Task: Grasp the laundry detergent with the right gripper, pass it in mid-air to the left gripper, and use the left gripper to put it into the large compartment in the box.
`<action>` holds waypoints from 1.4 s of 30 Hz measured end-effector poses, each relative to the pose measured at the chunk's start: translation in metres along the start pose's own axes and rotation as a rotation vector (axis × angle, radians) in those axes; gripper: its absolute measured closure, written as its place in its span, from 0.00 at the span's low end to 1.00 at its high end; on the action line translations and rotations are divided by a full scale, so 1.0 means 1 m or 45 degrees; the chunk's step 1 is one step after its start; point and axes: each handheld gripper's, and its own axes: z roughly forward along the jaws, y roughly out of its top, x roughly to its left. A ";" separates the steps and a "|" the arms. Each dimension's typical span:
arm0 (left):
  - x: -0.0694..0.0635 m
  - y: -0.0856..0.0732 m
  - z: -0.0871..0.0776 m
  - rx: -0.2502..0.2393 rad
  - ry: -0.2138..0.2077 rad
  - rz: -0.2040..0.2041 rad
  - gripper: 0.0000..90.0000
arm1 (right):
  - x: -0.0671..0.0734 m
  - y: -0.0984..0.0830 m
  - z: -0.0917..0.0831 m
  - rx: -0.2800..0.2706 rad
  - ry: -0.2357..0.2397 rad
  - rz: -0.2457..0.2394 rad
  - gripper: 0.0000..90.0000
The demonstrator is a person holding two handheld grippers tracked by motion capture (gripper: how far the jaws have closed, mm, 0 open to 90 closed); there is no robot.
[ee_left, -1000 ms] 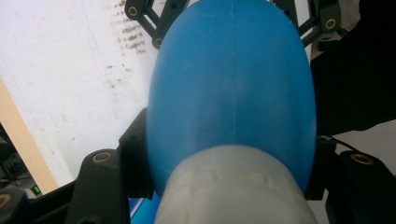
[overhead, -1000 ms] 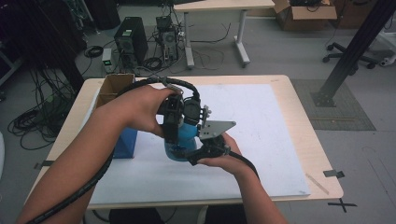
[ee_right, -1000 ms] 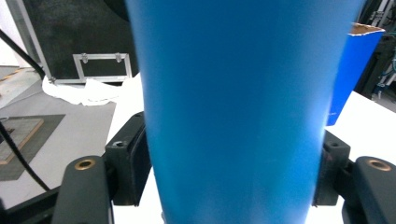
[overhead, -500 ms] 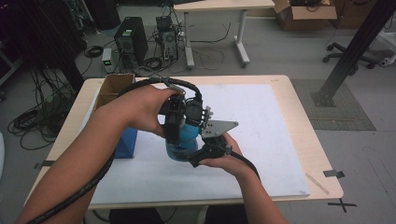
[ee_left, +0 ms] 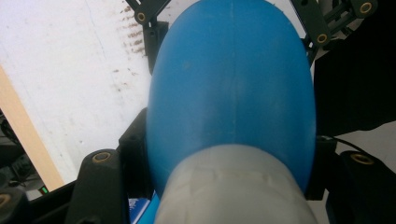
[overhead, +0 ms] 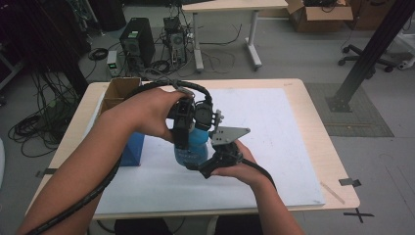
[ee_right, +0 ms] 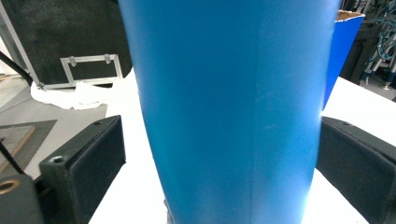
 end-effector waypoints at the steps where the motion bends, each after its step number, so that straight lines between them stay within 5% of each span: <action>1: 0.000 0.000 0.000 -0.003 0.000 0.000 0.43 | 0.000 0.000 -0.001 -0.004 0.001 0.003 0.00; 11: 0.002 -0.002 -0.001 -0.001 0.009 -0.011 0.43 | -0.002 -0.001 -0.008 -0.043 0.027 0.022 0.00; 20: 0.006 -0.012 -0.004 0.021 -0.003 -0.097 0.43 | -0.005 -0.013 -0.031 -0.049 0.040 0.039 0.00; 25: 0.010 -0.018 -0.007 0.039 -0.014 -0.153 0.43 | -0.012 -0.027 -0.050 -0.015 0.001 0.062 0.00; 32: 0.016 -0.026 -0.017 -0.013 -0.004 -0.239 0.43 | -0.020 -0.029 -0.077 0.021 -0.078 0.045 0.00; 39: 0.029 -0.036 -0.030 -0.032 -0.067 -0.445 0.43 | -0.030 -0.015 -0.102 0.057 -0.143 0.024 0.00; 42: 0.032 -0.040 -0.036 -0.045 -0.077 -0.524 0.43 | -0.038 -0.004 -0.117 0.146 -0.163 0.006 0.00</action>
